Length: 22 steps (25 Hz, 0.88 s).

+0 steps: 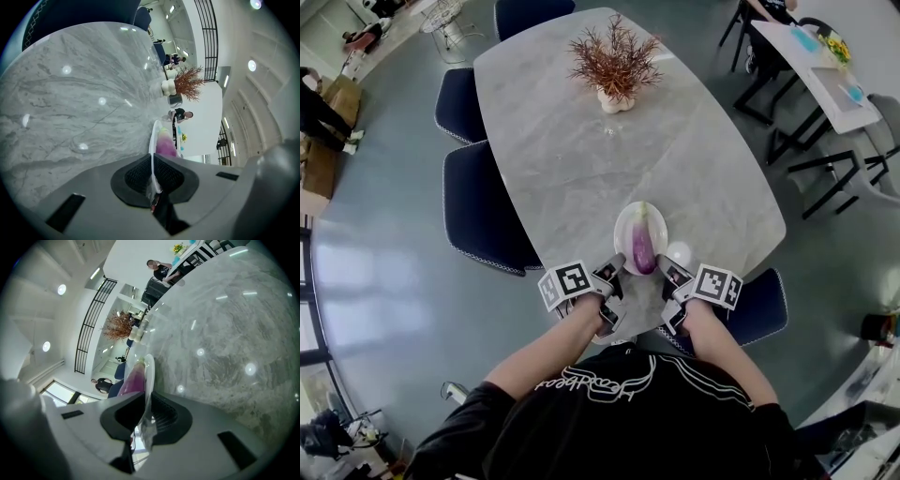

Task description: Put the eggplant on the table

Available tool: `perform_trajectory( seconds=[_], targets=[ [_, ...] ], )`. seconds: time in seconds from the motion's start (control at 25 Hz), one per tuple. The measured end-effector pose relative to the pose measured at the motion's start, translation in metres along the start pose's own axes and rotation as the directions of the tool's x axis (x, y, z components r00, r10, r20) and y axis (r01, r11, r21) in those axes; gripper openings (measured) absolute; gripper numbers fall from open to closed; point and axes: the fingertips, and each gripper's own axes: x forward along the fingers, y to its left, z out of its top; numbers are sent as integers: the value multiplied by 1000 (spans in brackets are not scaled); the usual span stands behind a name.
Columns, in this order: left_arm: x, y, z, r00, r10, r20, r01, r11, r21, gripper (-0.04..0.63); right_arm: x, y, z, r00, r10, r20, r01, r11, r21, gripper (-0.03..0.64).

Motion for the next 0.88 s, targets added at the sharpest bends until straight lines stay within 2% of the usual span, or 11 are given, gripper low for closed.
perform_trajectory(
  seconds=[0.24,0.6,0.88],
  targets=[
    [4,6,0,999,36,-4,-36,999,4,23,1,-3,0,999,-36,-31,35,999,-29,49],
    [3,12,0,995,101,-4,-101,995,10,23,3,-11,-6,986,-145,-83,135,985,-107,49],
    [0,11,3,994,106,16,-106,994,9,24,5,-8,-9,980,-160,-118,143,980,-142,49]
  ],
)
